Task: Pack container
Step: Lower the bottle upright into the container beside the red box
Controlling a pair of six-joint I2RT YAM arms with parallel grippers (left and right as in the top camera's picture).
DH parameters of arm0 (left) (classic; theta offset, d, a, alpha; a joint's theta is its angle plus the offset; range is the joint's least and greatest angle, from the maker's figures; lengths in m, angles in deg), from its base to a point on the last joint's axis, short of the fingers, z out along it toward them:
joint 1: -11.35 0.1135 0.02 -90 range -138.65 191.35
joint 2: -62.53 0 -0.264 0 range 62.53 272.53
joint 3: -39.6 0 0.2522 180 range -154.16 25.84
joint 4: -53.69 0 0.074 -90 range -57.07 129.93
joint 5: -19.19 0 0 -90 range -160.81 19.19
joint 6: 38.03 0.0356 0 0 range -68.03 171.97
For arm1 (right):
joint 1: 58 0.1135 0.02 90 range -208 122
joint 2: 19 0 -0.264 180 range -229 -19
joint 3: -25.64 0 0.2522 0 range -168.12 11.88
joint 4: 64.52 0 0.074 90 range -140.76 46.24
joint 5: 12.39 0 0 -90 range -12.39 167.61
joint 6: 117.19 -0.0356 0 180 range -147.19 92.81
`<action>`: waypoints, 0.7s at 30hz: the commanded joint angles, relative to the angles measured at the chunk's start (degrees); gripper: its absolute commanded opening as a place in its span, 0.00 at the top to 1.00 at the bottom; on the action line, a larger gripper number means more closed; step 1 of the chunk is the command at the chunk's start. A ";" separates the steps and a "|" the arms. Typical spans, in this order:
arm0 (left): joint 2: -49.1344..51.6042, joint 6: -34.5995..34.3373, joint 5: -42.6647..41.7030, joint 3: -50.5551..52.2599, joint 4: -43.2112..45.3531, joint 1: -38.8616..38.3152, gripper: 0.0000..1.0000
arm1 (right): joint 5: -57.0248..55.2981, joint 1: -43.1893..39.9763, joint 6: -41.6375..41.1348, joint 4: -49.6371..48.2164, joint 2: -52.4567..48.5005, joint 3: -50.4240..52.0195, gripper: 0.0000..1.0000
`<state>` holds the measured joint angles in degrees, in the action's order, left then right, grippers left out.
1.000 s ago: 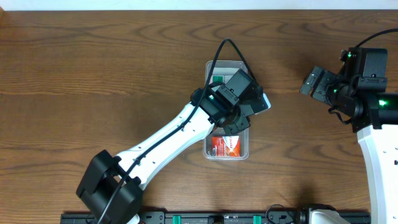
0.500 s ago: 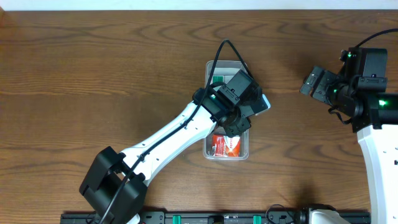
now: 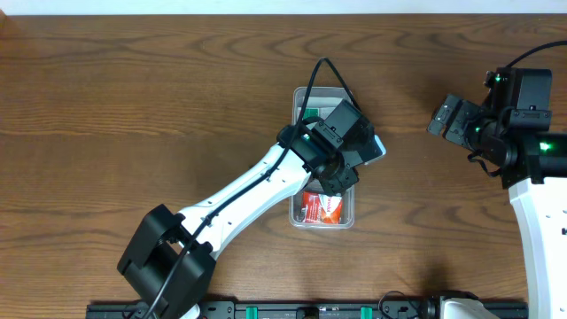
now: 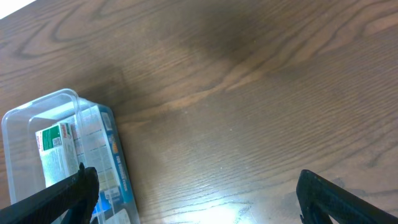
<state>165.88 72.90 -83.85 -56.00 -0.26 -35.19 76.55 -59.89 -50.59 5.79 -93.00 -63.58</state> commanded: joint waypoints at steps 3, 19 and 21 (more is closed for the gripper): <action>1.31 -0.70 -0.83 0.02 -0.44 0.20 0.79 | -0.20 -0.55 0.31 0.07 0.11 -0.20 0.01; -0.42 -1.36 -1.16 1.27 -1.64 0.17 0.79 | -0.20 -0.57 0.31 0.07 0.11 -0.20 0.01; -0.07 -1.36 -1.16 1.73 -1.42 0.17 0.79 | -0.20 -0.55 0.31 0.07 0.11 -0.20 0.01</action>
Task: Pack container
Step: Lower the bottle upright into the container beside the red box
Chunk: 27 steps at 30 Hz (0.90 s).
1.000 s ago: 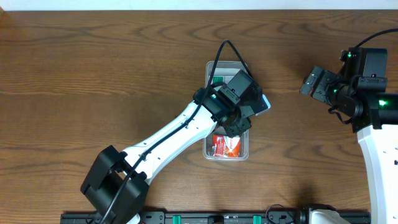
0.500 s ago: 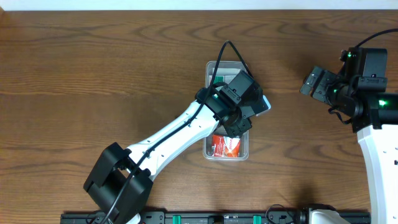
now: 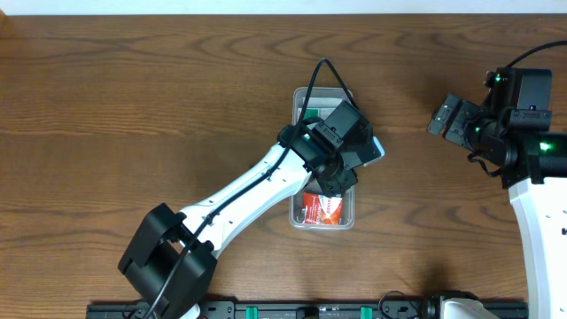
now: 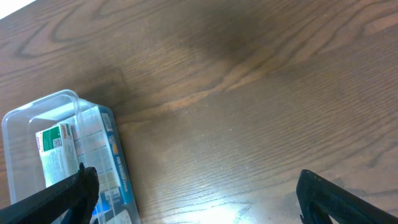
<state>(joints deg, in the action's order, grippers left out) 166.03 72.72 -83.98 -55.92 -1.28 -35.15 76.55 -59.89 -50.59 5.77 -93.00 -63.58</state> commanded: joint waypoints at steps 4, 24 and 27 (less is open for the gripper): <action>0.70 -1.18 -1.22 1.73 0.20 0.13 0.79 | -0.20 -0.55 0.31 0.09 0.11 -0.20 0.01; 1.70 -1.20 -1.40 1.49 1.46 0.13 0.80 | -0.20 -0.55 0.31 0.09 0.11 -0.20 0.01; 1.51 -1.20 -1.40 1.49 1.46 0.13 0.55 | -0.20 -0.55 0.31 0.09 0.11 -0.20 0.01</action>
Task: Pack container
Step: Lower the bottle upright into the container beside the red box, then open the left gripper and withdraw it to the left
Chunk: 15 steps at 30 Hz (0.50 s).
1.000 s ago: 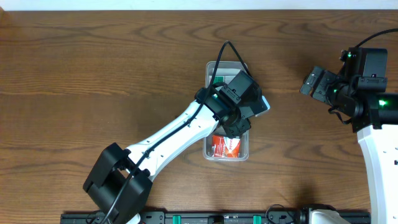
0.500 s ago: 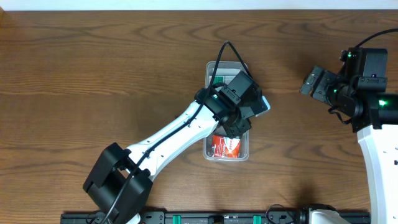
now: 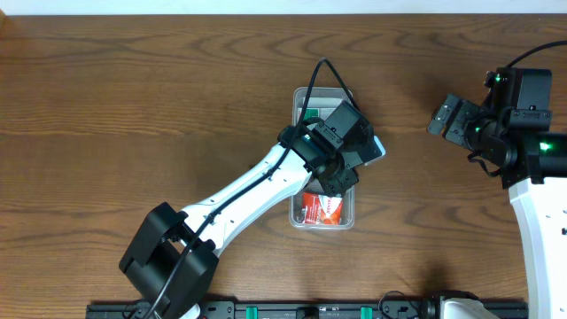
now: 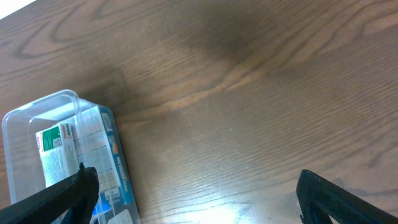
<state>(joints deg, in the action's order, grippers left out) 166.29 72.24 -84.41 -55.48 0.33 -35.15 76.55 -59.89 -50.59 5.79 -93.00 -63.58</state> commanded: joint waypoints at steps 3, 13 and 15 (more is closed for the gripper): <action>0.92 -1.42 -0.96 0.76 -0.20 0.13 0.28 | -0.22 -0.55 0.33 0.07 0.11 -0.20 0.01; -6.75 -6.54 3.26 -2.47 -1.05 0.20 0.25 | -0.20 -0.55 0.33 0.07 0.11 -0.20 0.01; -10.10 -8.92 8.00 -2.47 -1.88 0.26 0.25 | -0.20 -0.55 0.31 0.07 0.11 -0.20 0.01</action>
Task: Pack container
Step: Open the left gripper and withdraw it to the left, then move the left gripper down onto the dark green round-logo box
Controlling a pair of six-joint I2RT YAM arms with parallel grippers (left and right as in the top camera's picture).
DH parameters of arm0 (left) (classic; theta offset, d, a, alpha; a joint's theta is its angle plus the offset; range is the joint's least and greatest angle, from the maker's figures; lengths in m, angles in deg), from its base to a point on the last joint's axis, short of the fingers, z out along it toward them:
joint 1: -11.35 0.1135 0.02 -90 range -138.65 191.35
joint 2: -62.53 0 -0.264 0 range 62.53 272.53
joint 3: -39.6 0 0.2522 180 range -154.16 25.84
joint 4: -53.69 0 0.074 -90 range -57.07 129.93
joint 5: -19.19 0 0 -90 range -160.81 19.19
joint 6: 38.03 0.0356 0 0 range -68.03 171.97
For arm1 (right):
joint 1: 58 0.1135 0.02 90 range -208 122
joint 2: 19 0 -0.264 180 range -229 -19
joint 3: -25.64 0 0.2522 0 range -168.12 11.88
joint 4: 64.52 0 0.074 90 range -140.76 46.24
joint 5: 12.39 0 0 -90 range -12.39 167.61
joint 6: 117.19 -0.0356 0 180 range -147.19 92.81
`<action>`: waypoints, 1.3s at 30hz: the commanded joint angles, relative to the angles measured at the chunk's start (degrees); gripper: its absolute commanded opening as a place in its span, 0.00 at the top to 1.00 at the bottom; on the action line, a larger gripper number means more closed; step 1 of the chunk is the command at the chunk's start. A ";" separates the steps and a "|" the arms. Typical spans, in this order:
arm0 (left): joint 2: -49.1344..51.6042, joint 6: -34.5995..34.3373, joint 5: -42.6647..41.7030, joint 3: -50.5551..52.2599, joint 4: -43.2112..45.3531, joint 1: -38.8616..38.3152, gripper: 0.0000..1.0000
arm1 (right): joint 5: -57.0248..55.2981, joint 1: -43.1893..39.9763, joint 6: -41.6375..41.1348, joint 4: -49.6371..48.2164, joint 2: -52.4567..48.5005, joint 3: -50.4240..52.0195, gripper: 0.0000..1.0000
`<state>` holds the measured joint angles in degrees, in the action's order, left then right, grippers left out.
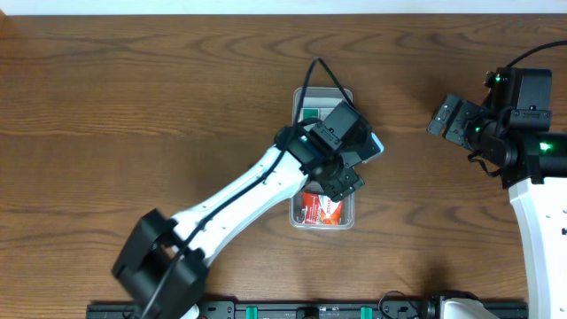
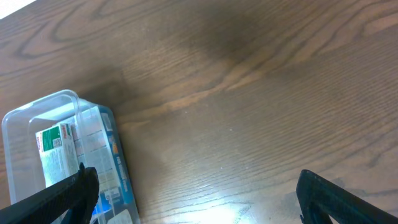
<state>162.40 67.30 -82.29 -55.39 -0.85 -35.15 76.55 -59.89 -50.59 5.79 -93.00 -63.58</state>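
Note:
A clear plastic container (image 1: 299,99) stands mid-table, with a red packet (image 1: 321,209) at its near end and a green-and-white box (image 2: 55,152) at its far end. A blue-and-white box (image 1: 376,146) sticks out over the container's right rim; in the right wrist view it stands on edge along that wall (image 2: 115,163). My left gripper (image 1: 340,152) is over the container beside this box, and its fingers are hidden under the wrist. My right gripper (image 2: 193,190) hangs open and empty over bare table, right of the container.
Brown wooden table (image 1: 133,97) all round. The right arm's base (image 1: 545,204) stands at the right edge. A black rail (image 1: 292,310) runs along the near edge.
My left wrist has shifted slightly toward the far side, and the blue-and-white box's protruding corner has moved with it. The right gripper has not moved.
At every earlier moment my left gripper stayed over the container with the blue-and-white box jutting past the right rim, barely moving. My right gripper stayed open to the right. Now the left wrist sits a little farther back.

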 commanded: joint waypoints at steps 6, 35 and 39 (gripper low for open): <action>-16.61 -16.26 23.67 -2.54 -7.50 4.39 0.25 | -0.20 -0.57 0.31 0.07 0.11 -0.20 0.01; 4.55 -33.24 1.62 5.03 -14.21 27.15 0.16 | -0.20 -0.55 0.31 0.07 0.11 -0.20 0.01; 6.80 -33.24 1.62 5.05 -13.29 25.44 0.16 | -0.20 -0.55 0.33 0.07 0.11 -0.20 0.01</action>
<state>167.43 34.78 -79.93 -50.56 -14.35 -8.77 76.55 -59.89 -50.59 5.79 -93.00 -63.58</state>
